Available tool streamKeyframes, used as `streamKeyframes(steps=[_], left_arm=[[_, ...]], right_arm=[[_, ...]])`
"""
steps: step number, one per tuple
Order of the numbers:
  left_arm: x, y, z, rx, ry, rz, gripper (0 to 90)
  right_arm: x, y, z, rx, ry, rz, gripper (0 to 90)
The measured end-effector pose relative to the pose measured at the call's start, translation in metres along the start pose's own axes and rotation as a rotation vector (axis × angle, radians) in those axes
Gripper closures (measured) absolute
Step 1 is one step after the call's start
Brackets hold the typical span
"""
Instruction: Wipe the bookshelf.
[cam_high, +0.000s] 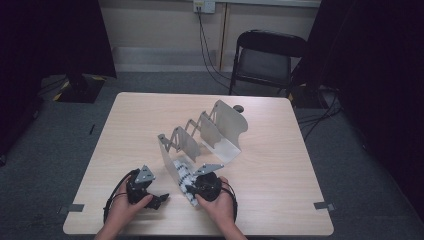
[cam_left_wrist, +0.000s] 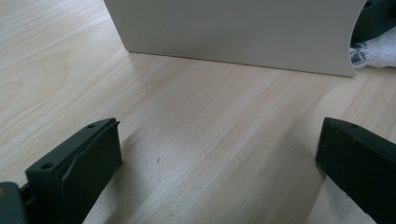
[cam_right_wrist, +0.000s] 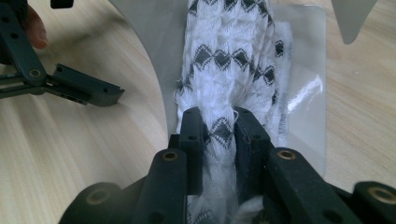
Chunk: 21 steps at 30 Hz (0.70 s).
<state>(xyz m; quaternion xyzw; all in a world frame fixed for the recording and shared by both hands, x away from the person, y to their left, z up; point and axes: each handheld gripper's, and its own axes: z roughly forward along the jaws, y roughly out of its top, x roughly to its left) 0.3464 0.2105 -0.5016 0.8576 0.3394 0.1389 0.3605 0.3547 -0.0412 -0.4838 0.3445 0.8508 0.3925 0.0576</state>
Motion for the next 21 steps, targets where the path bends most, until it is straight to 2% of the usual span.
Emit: streamKeyframes(steps=[5,6,9,11,12,14,18,21], left_arm=[[0.000,0.000,0.000,0.001,0.000,0.000,0.0],[0.000,0.000,0.000,0.001,0.000,0.000,0.0],[0.000,0.000,0.000,0.001,0.000,0.000,0.0],[0.000,0.000,0.000,0.001,0.000,0.000,0.0],[0.000,0.000,0.000,0.001,0.000,0.000,0.0],[0.000,0.000,0.000,0.001,0.000,0.000,0.0],[0.000,0.000,0.000,0.001,0.000,0.000,0.0],[0.000,0.000,0.000,0.001,0.000,0.000,0.0]], right_arm=[[0.000,0.006,0.001,0.018,0.025,-0.002,67.0],[-0.001,0.008,0.000,0.014,0.016,-0.012,65.2],[-0.004,0.012,-0.005,-0.019,0.007,0.001,62.9],[-0.006,0.012,-0.003,-0.006,-0.002,0.002,64.1],[-0.006,0.010,0.000,0.011,0.003,0.003,70.3],[-0.004,0.008,0.004,0.024,0.000,-0.007,73.6],[-0.002,0.012,0.003,0.010,0.028,0.015,81.1],[-0.001,0.016,-0.001,-0.008,0.055,0.018,81.6]])
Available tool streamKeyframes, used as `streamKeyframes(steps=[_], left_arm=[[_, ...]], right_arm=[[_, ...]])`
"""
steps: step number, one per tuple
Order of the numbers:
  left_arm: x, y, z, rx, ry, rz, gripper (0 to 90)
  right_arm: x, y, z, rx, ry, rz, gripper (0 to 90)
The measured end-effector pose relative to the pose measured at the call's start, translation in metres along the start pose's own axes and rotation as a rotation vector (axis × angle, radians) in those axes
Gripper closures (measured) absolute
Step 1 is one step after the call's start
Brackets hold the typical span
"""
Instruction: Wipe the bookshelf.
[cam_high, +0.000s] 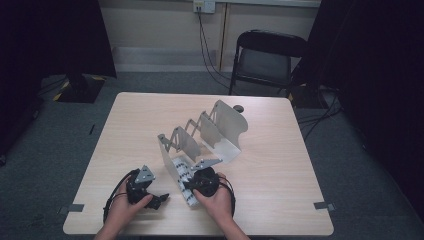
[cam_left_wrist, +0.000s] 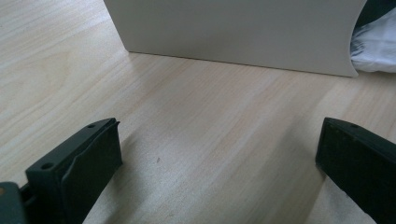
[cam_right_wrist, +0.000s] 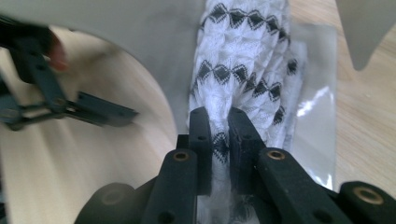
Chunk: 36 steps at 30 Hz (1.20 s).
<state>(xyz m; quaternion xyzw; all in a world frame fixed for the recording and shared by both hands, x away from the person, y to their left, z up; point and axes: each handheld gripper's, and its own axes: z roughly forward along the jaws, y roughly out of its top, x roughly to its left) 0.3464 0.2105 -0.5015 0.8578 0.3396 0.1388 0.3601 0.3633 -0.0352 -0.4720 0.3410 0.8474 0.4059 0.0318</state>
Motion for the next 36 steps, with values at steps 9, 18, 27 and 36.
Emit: streamKeyframes(steps=[9,18,27,36], left_arm=[[0.000,0.000,0.000,0.000,0.000,0.000,0.0],[0.000,0.000,0.000,-0.006,0.004,-0.005,0.0],[0.000,0.000,0.000,-0.006,0.004,-0.005,0.0],[0.000,0.000,0.000,-0.006,0.004,-0.005,0.0]], right_arm=[[0.007,0.032,-0.033,-0.092,0.034,-0.026,82.1],[0.016,0.068,-0.063,-0.178,0.040,-0.072,82.0],[0.020,0.076,-0.076,-0.230,0.035,-0.083,82.1],[0.021,0.075,-0.076,-0.224,0.025,-0.091,82.1]])
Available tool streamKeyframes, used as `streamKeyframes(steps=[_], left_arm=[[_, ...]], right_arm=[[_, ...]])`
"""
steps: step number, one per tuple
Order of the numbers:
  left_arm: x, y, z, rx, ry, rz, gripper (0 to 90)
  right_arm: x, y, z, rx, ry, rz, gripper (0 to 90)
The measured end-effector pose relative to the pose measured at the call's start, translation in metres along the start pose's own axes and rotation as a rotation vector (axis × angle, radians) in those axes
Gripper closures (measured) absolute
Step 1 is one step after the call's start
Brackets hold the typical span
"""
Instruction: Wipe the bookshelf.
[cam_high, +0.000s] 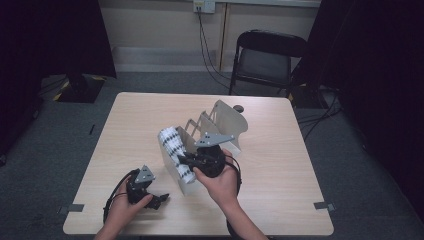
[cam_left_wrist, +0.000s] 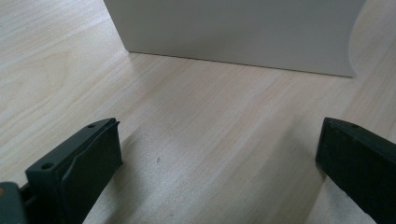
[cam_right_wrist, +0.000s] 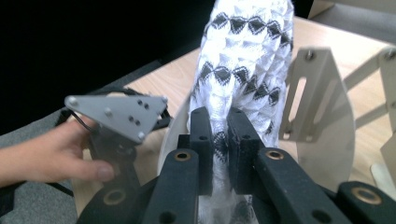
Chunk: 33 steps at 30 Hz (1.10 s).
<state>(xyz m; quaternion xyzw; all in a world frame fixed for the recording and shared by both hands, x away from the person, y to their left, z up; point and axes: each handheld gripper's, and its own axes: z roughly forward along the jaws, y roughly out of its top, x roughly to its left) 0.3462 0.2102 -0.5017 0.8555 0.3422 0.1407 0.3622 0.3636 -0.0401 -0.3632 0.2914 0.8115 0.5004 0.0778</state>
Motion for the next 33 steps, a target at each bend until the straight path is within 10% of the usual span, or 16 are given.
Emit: streamKeyframes(steps=[21,33], left_arm=[[0.000,0.000,0.000,0.005,-0.005,0.005,0.0],[0.000,0.000,0.000,0.006,-0.004,0.005,0.0]], right_arm=[[-0.023,-0.095,0.065,0.223,-0.023,0.093,82.1],[-0.016,-0.050,0.037,0.126,-0.010,0.039,82.1]])
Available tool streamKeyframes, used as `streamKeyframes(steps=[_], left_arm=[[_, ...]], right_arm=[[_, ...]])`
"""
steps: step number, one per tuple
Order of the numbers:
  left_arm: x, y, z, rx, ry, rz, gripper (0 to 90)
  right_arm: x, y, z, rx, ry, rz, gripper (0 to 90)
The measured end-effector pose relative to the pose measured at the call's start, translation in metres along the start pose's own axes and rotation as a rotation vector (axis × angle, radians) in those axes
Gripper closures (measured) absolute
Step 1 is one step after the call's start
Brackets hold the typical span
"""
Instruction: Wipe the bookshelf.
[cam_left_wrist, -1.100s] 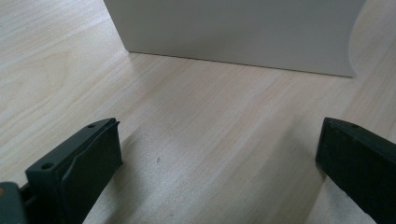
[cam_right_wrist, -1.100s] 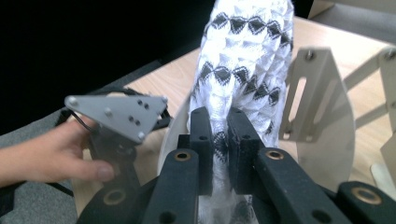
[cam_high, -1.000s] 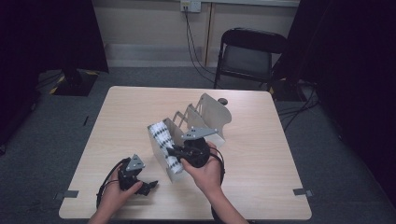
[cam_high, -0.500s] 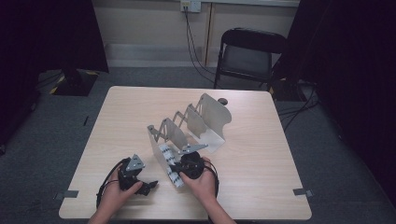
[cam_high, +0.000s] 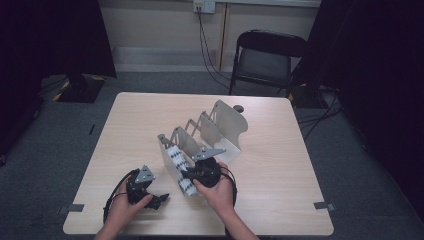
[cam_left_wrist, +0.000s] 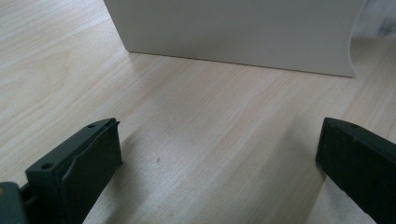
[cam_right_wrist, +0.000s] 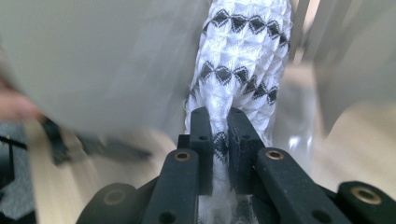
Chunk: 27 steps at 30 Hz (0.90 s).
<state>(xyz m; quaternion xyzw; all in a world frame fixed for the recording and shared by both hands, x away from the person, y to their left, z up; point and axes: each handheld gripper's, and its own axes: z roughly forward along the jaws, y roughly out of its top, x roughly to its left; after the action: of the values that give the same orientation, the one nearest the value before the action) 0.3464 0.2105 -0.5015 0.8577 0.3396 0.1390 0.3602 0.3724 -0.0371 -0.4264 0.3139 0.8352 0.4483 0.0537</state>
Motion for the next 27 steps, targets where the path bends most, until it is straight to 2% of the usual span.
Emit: streamKeyframes(steps=[4,6,10,15,19,22,27], left_arm=[[0.000,0.000,0.000,-0.006,0.004,-0.004,0.0],[0.000,0.000,0.000,-0.006,0.004,-0.005,0.0],[0.000,0.000,0.000,-0.006,0.004,-0.004,0.0],[0.000,0.000,0.000,-0.006,0.004,-0.005,0.0],[0.000,0.000,0.000,-0.006,0.005,-0.005,0.0],[0.000,0.000,0.000,-0.006,0.004,-0.005,0.0],[0.000,0.000,0.000,-0.006,0.004,-0.004,0.0]], right_arm=[[0.006,0.029,-0.024,-0.077,-0.006,-0.030,82.1],[0.009,0.041,-0.032,-0.089,-0.015,-0.052,82.1],[0.015,0.050,-0.043,-0.113,-0.011,-0.074,82.1],[0.021,0.051,-0.051,-0.133,-0.004,-0.092,82.1],[0.022,0.049,-0.054,-0.146,0.005,-0.089,82.1],[0.021,0.043,-0.050,-0.136,0.009,-0.084,82.1],[0.012,0.022,-0.034,-0.091,0.015,-0.044,82.1]])
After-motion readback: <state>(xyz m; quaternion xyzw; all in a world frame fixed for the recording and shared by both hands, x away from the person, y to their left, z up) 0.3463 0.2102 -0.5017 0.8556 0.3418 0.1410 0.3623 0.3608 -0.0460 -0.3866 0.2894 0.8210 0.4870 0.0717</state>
